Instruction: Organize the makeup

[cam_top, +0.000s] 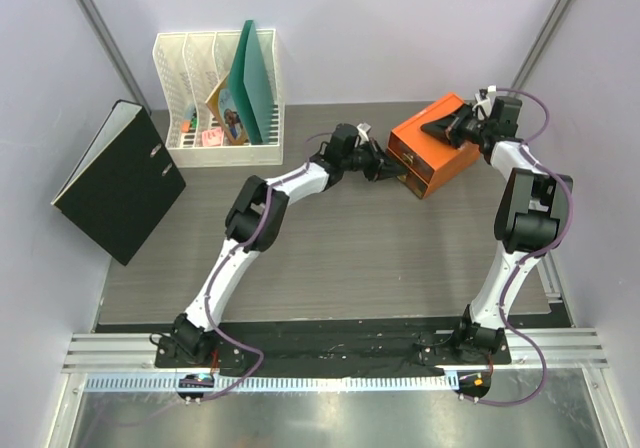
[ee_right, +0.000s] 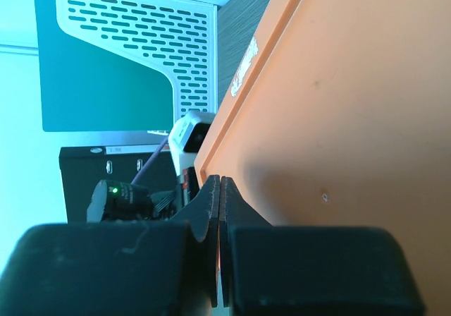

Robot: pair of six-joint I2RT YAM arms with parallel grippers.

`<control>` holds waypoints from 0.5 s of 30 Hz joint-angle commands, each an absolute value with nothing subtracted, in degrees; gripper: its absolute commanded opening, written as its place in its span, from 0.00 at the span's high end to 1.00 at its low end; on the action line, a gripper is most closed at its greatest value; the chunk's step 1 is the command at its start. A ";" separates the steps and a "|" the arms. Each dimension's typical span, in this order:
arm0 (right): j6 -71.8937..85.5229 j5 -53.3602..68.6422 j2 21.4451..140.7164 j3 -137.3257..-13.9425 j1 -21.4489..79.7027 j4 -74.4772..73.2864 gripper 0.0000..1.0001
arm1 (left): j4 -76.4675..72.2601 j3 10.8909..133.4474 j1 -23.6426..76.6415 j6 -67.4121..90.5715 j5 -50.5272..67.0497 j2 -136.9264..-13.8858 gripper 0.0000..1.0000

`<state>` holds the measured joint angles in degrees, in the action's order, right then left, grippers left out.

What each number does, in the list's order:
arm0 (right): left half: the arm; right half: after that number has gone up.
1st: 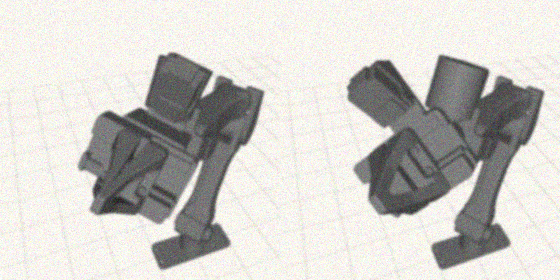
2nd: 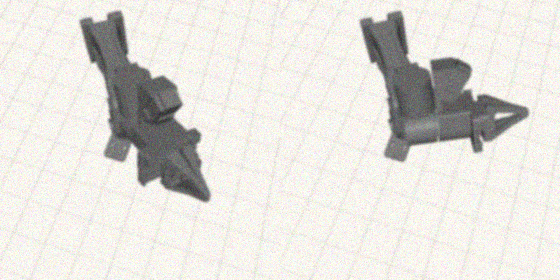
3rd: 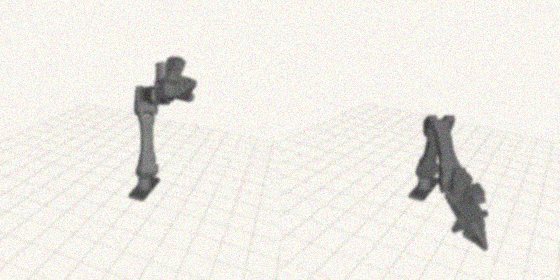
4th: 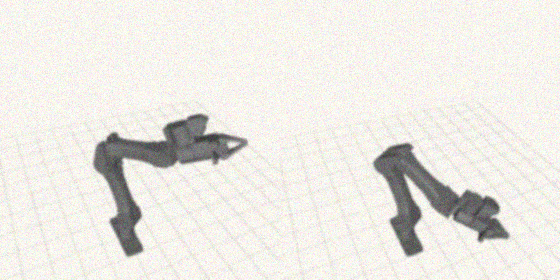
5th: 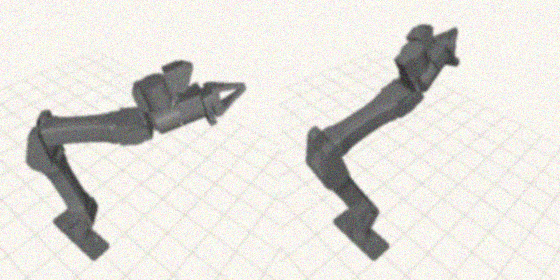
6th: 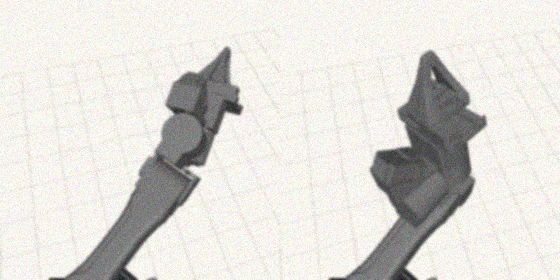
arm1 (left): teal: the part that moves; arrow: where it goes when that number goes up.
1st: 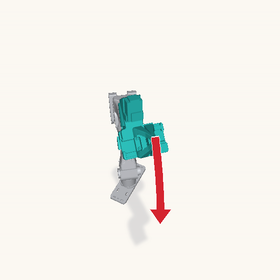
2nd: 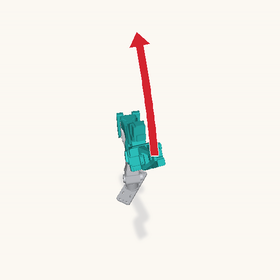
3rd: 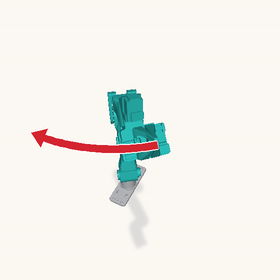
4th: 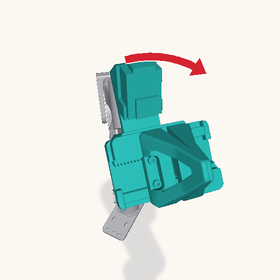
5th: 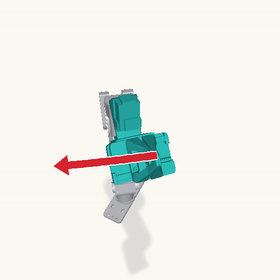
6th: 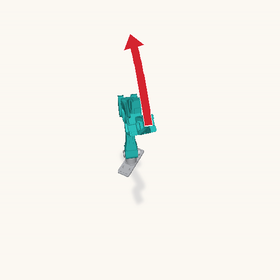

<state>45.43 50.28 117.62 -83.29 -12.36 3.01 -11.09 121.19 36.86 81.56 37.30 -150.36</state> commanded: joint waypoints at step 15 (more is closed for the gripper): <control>33.60 39.29 100.48 -65.48 -12.92 -5.18 0.99 | 22.85 105.90 28.39 41.96 29.31 -111.99 0.36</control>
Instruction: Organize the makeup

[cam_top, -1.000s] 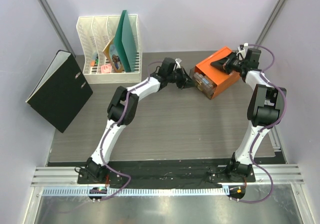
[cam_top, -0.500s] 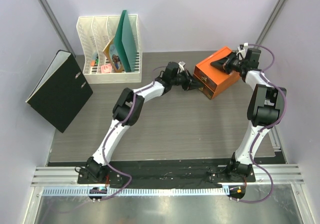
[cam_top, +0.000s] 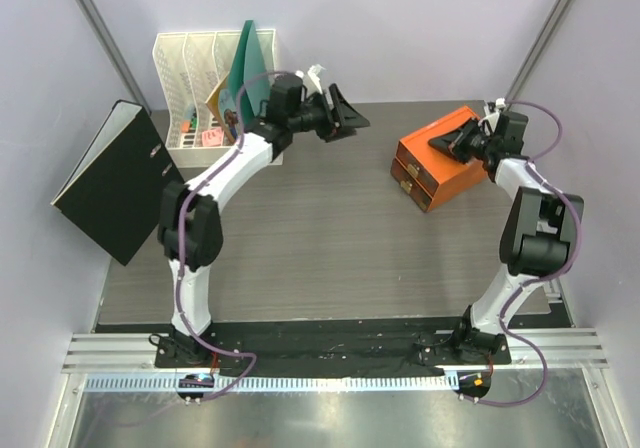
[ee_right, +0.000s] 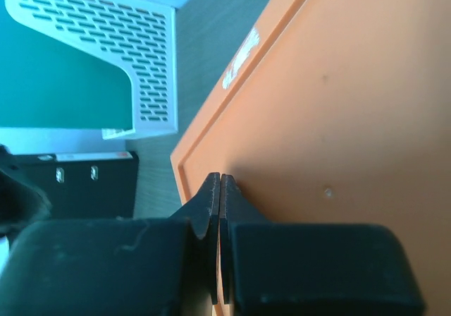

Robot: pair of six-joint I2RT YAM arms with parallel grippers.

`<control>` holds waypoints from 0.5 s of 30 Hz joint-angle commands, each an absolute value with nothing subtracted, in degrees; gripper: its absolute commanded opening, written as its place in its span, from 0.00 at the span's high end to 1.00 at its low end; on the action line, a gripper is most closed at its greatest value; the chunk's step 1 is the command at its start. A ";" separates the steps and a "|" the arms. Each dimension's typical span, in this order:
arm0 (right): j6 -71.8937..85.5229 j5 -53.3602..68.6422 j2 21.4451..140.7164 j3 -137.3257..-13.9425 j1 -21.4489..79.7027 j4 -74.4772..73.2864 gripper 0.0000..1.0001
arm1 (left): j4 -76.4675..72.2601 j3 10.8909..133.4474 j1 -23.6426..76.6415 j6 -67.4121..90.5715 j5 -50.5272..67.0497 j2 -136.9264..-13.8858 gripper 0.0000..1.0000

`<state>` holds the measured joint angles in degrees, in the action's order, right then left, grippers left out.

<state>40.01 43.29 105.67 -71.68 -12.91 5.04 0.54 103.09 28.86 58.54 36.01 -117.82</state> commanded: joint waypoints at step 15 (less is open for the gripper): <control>6.95 4.05 76.21 -59.68 12.21 -23.82 0.22 | 42.71 89.31 26.81 25.23 16.18 -98.44 0.00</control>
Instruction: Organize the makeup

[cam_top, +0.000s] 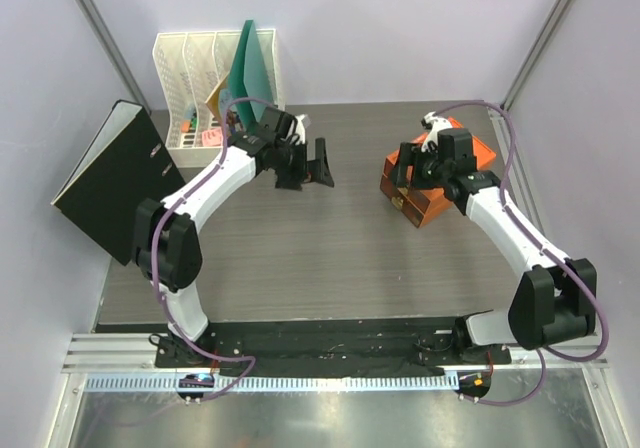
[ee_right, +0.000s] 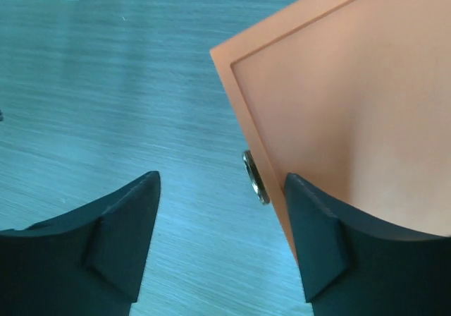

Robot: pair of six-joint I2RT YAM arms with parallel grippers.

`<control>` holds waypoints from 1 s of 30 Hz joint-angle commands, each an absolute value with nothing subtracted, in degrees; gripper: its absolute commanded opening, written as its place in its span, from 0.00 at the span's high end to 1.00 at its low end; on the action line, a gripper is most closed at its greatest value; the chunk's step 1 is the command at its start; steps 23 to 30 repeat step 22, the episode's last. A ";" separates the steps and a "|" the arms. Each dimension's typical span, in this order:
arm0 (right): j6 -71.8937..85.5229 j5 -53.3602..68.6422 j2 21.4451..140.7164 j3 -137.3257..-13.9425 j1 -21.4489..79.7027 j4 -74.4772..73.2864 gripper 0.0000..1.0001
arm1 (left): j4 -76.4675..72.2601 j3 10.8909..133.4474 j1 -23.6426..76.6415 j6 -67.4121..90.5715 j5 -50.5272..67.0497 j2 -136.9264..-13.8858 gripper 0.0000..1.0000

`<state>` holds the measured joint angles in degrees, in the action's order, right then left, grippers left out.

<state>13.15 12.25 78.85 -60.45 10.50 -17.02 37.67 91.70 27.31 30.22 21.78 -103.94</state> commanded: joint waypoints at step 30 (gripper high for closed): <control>0.26 0.26 83.93 -71.09 25.48 -25.66 0.00 | 46.49 86.75 26.72 21.18 4.85 -94.75 0.00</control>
